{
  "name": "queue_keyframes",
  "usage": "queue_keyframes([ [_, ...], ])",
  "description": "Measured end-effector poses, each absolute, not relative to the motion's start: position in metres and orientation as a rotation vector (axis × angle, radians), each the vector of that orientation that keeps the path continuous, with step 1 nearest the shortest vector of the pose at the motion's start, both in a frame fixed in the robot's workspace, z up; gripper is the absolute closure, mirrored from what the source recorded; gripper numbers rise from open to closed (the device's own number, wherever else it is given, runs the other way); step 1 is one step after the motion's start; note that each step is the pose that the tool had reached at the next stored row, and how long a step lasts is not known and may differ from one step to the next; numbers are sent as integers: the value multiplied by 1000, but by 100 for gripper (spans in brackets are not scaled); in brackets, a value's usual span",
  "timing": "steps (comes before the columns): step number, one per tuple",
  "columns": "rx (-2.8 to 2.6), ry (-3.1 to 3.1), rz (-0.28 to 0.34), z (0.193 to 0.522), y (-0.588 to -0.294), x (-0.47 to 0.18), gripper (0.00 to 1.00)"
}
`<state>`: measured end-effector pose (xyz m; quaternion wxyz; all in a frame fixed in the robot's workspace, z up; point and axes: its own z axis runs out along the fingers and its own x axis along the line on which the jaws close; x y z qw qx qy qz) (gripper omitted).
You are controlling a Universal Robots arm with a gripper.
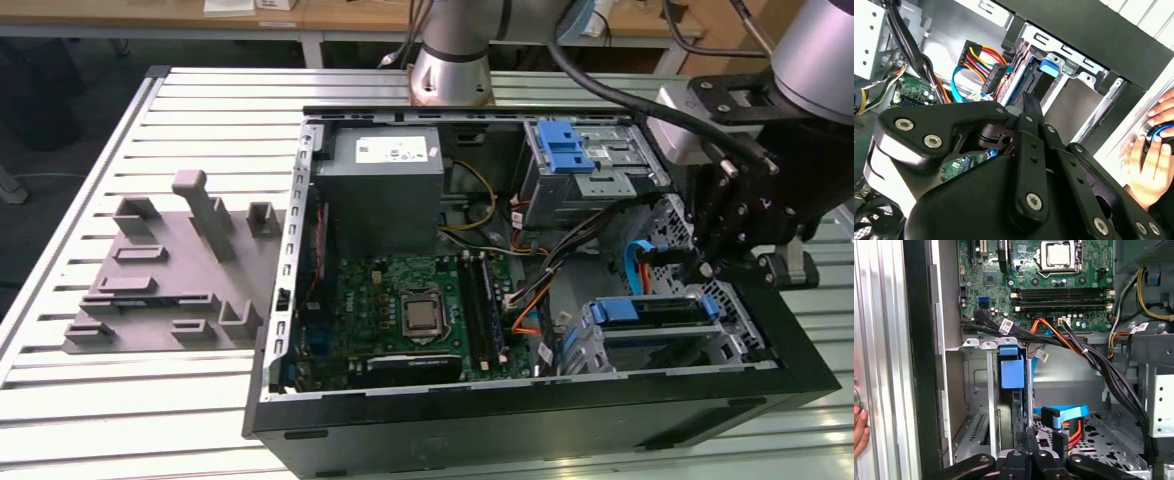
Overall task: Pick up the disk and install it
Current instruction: 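Insert the first disk wire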
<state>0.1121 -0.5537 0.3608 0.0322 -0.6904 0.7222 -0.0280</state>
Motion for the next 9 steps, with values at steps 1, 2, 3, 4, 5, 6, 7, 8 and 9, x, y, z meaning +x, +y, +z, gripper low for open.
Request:
queue_keyframes([
  [1, -2125, 2223, -87, 362, -553, 112, 89],
  [2, -2124, 2222, -89, 363, -552, 112, 89],
  [3, -2123, 2221, -90, 364, -551, 112, 89],
  [4, -2123, 2220, -92, 364, -550, 112, 89],
  [5, -2122, 2220, -93, 365, -548, 112, 89],
  [6, -2121, 2219, -94, 365, -547, 112, 89],
  [7, -2121, 2219, -95, 365, -545, 112, 89],
  [8, -2121, 2218, -96, 365, -543, 112, 89],
  [9, -2120, 2218, -97, 365, -541, 112, 89],
])
